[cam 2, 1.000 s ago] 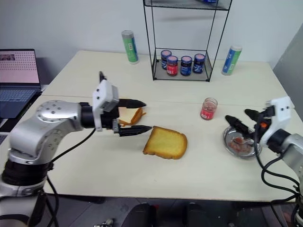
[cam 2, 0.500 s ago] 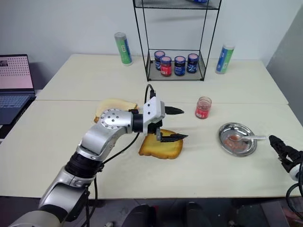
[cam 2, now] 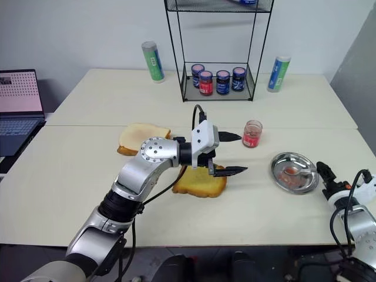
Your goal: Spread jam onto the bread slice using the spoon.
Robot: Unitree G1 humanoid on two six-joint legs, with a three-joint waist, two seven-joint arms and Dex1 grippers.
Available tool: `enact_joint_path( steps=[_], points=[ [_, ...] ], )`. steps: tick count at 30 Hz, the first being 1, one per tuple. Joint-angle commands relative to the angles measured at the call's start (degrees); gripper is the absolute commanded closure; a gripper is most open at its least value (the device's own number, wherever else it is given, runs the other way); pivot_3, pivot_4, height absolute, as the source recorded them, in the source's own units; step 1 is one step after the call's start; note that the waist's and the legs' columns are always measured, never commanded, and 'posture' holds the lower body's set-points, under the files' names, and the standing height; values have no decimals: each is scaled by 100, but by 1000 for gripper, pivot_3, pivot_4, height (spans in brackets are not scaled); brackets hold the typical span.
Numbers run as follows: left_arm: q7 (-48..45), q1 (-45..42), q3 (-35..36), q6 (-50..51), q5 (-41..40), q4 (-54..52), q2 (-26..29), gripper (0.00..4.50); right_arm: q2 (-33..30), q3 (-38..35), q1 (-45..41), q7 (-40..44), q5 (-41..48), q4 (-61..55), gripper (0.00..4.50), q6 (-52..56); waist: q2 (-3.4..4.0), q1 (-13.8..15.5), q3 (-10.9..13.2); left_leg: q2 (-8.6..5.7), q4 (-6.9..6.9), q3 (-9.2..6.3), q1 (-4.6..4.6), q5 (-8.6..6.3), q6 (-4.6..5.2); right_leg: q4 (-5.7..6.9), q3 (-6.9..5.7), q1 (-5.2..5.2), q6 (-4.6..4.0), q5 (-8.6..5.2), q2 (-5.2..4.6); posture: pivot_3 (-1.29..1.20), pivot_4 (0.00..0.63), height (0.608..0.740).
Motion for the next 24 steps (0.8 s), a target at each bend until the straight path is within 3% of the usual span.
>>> enact_joint_path(
  steps=[1,7,10,24],
  points=[
    [126,53,56,113,7,-388,-15,32,-107,-11,-202,9,25,354,0,-235,0,2,0,0,0,-2,-1,0,0,0,-2,0,-2,1,0,0,150,740],
    [183,201,103,307,12,-616,144,32,-129,-131,-450,-93,309,754,0,-289,-1,-28,0,0,2,5,13,0,0,-1,5,13,-3,5,-2,0,150,740],
    [165,177,156,330,-6,-603,211,0,-114,-112,-434,-48,463,749,506,-233,-1,-41,0,0,2,7,18,0,0,-2,7,17,6,0,-1,0,150,740],
    [64,63,107,260,43,-440,315,0,3,105,-260,34,559,466,3666,-419,0,-107,0,3,-5,5,18,0,0,-2,5,15,10,-3,0,0,150,740]
  ],
)
